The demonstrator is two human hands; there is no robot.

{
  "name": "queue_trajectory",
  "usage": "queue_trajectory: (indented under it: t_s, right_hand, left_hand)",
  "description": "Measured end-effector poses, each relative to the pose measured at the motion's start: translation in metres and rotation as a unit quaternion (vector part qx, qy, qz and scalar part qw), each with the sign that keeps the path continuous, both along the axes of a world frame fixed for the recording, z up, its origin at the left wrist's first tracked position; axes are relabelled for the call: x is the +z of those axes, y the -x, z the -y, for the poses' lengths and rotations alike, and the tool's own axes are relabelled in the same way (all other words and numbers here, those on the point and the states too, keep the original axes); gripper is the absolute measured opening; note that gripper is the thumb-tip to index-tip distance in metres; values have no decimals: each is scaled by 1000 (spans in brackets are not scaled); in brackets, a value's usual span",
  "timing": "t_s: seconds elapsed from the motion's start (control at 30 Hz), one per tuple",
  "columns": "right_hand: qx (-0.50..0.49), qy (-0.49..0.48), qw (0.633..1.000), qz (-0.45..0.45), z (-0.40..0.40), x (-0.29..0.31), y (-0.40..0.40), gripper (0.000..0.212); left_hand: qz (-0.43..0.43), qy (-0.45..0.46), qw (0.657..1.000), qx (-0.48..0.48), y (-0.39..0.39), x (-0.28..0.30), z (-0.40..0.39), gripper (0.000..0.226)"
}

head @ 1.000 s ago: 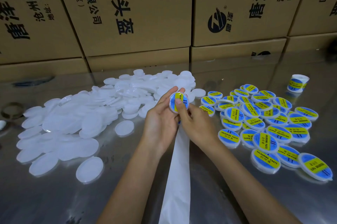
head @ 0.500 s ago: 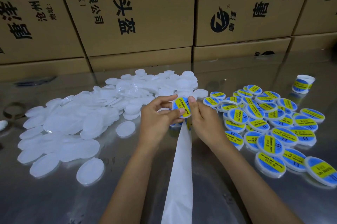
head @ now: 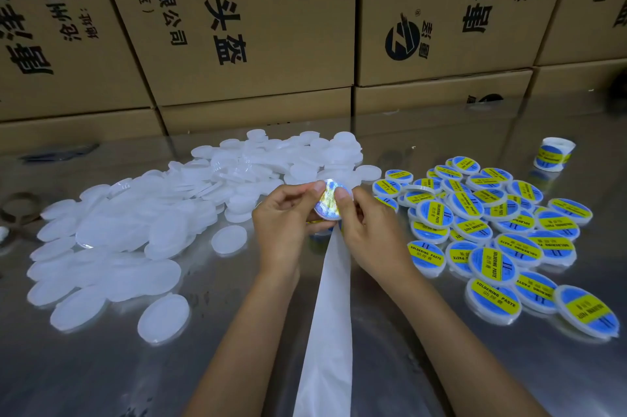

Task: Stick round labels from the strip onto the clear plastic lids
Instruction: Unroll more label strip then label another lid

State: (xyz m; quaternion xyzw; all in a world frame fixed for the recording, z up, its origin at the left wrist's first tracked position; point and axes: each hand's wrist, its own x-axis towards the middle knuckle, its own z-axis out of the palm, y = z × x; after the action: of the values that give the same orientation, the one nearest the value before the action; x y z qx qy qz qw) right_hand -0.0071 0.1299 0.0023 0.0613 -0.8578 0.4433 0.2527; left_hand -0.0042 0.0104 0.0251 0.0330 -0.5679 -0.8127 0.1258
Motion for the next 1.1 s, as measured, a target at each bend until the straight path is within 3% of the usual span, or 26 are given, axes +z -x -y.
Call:
queue_trajectory:
  t_s: [0.17, 0.27, 0.33, 0.5, 0.73, 0.83, 1.1]
  right_hand:
    - [-41, 5, 999, -25, -5, -1, 4, 37]
    - [-39, 67, 997, -18, -10, -4, 8, 39]
    - [-31, 100, 994, -13, -11, -5, 9, 42]
    - [12, 158, 987, 12, -9, -6, 9, 47]
    - [-7, 29, 999, 20, -5, -5, 1, 57]
    - [0, 16, 1000, 12, -5, -4, 1, 57]
    - [-39, 18, 999, 15, -7, -4, 5, 51]
  left_hand:
    - [-2, 74, 996, -56, 1, -1, -1, 17]
    - [-10, 103, 982, -160, 1, -3, -2, 45]
    - [-23, 117, 977, -177, 1, -5, -2, 51]
    - [-13, 94, 989, -112, 0, -5, -1, 38]
    - [-1, 52, 998, -25, -1, 0, 1, 12]
    - [-2, 61, 998, -2, -3, 2, -1, 14]
    - [-19, 138, 989, -54, -1, 0, -2, 15]
